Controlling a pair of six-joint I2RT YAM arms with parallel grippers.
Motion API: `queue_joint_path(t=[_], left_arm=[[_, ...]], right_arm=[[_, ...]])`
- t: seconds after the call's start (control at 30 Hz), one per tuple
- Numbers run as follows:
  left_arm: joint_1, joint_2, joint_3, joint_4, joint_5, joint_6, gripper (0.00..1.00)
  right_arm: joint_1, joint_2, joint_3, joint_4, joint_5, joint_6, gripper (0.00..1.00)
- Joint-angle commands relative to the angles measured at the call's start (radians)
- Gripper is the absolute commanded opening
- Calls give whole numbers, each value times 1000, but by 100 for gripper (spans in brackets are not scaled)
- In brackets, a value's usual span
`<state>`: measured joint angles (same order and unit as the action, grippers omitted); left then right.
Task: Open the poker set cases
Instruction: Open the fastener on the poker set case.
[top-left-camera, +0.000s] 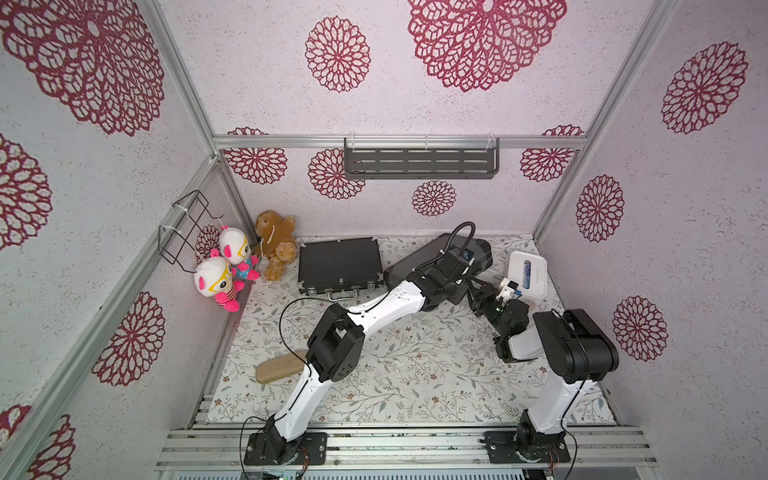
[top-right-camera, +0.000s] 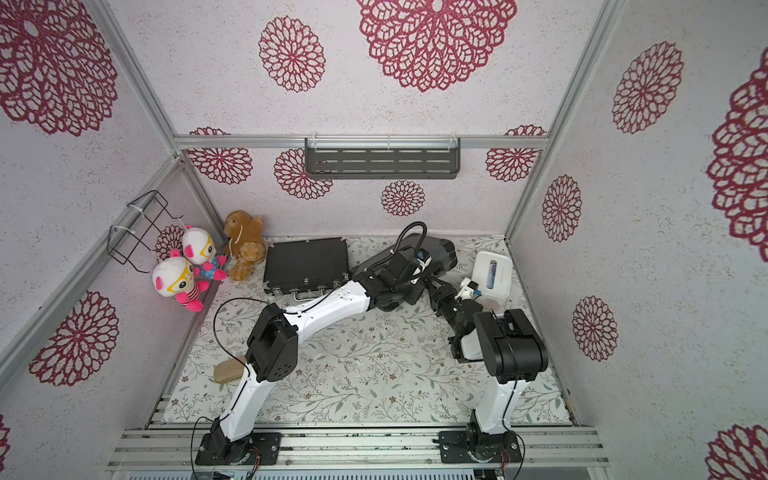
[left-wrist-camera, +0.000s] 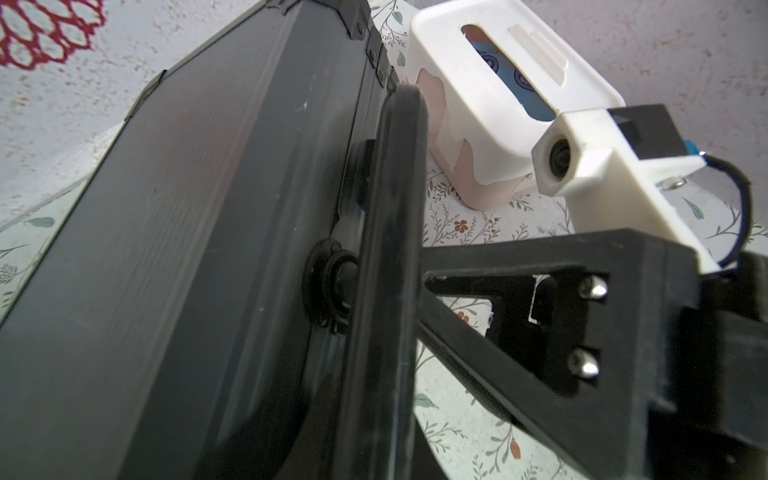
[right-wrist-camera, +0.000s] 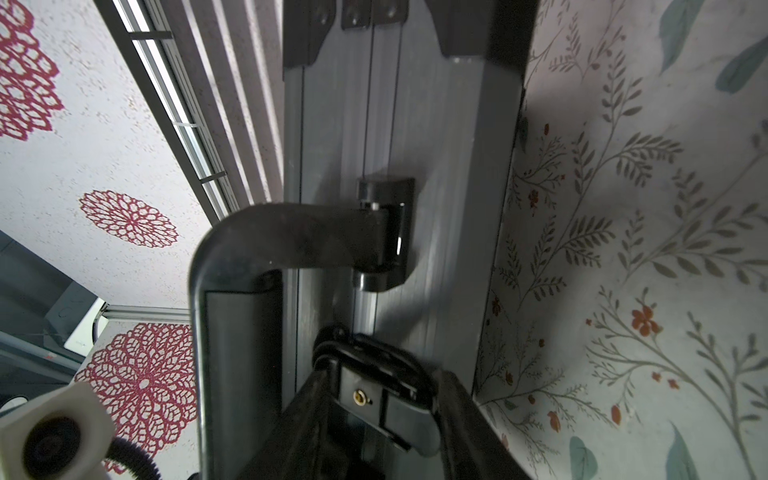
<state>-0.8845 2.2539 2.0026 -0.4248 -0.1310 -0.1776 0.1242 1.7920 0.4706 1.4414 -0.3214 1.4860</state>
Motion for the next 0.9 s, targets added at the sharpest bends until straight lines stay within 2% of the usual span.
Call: queue_joint_path(t=[0.0, 0.27, 0.33, 0.47, 0.6, 0.7, 0.87], left_arm=[[12, -104, 24, 155, -12, -78, 0], [11, -100, 8, 194, 25, -91, 0], [10, -102, 6, 195, 21, -90, 0], [11, -114, -15, 210, 19, -86, 0], [7, -125, -51, 226, 27, -66, 0], [-4, -126, -92, 262, 24, -46, 0], [-44, -119, -152, 307, -21, 43, 0]], right_arm=[[-17, -134, 17, 211, -4, 24, 45], [-29, -245, -2, 98, -13, -21, 45], [-34, -290, -4, 20, -13, -53, 45], [-43, -441, 14, -362, 12, -228, 45], [-45, -647, 62, -911, 204, -508, 53], [-63, -734, 28, -1037, 299, -619, 59], [-84, -760, -41, -1098, 343, -721, 65]])
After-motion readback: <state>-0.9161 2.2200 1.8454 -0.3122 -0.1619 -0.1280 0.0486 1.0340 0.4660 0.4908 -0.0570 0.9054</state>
